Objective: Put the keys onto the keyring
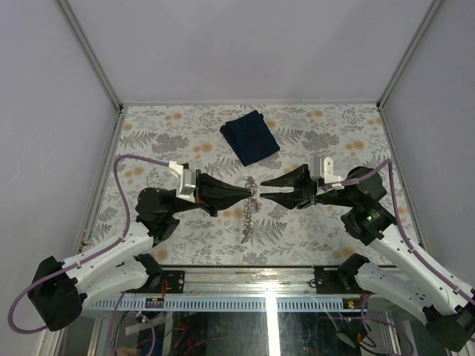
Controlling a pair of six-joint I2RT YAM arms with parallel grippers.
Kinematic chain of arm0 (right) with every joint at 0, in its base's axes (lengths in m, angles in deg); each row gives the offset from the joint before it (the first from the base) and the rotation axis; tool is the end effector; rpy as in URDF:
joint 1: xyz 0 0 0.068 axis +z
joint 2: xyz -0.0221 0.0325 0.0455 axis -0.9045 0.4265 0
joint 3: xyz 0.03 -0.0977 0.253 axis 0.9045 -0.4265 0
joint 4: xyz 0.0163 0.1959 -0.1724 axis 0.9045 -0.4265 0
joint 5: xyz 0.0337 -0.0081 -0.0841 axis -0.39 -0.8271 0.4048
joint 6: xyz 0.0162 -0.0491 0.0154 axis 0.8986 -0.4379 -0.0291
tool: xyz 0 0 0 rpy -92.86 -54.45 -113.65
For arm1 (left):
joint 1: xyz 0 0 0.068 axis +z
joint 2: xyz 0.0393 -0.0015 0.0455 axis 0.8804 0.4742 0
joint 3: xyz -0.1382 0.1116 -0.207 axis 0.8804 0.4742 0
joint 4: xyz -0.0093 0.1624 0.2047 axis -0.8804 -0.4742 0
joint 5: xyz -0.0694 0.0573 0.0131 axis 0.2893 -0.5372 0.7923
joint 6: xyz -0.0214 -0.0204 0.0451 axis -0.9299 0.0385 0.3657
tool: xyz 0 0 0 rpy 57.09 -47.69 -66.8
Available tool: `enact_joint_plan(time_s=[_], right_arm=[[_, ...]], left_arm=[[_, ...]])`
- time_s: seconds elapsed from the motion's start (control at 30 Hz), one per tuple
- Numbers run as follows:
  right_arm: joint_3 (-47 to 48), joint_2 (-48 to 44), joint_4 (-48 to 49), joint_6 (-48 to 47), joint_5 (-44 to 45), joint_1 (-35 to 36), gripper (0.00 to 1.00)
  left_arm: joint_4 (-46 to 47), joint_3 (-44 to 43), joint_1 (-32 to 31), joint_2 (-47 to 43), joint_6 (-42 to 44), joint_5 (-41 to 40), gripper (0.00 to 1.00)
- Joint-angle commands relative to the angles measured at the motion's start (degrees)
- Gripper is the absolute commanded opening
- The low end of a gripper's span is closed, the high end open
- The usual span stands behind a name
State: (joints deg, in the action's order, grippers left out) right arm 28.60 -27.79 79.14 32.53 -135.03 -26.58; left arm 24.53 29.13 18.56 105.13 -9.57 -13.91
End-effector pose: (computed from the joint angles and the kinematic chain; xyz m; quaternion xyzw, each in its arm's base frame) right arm 0.1193 0.1267 0.3963 -0.4729 0.3876 0.4701 0.6366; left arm 0.1290 -0.1517 0.3432 0.3948 0.3677 -0.5441 0.6426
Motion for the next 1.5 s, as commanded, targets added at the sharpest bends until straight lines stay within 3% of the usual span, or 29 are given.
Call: enact_joint_plan(time_s=[0.0, 0.63, 0.9, 1.1, 1.17, 1.33, 1.47], right_arm=[[2.01, 1.29, 4.06, -0.42, -4.92, -0.12, 0.35], [3.55, 5.55, 2.06, 0.37, -7.16, -0.03, 0.24], [4.31, 6.23, 1.19, 0.69, -7.23, -0.04, 0.00], [11.27, 5.63, -17.74, -7.71, -3.85, -0.03, 0.00], [15.07, 6.36, -26.41, -11.35, -2.11, -0.03, 0.00], [25.33, 11.15, -47.05, -19.18, 3.16, -0.03, 0.00], [32.56, 15.60, -58.46, -21.60, 7.68, 0.89, 0.00]], left_arm=[[6.02, -2.57, -0.25, 0.06, -0.60, 1.63, 0.00], [5.97, -3.23, -0.25, 1.28, -0.27, 2.46, 0.00], [5.17, -3.31, -0.30, 1.15, 0.50, 2.05, 0.00], [-6.52, -5.10, -0.28, -1.26, 6.77, 2.44, 0.33], [-11.75, -6.09, -0.26, -2.47, 10.11, 2.32, 0.39], [-26.33, -9.90, -0.25, -4.87, 19.46, 1.21, 0.42], [-32.90, -11.25, -0.25, -5.93, 23.13, 0.29, 0.40]])
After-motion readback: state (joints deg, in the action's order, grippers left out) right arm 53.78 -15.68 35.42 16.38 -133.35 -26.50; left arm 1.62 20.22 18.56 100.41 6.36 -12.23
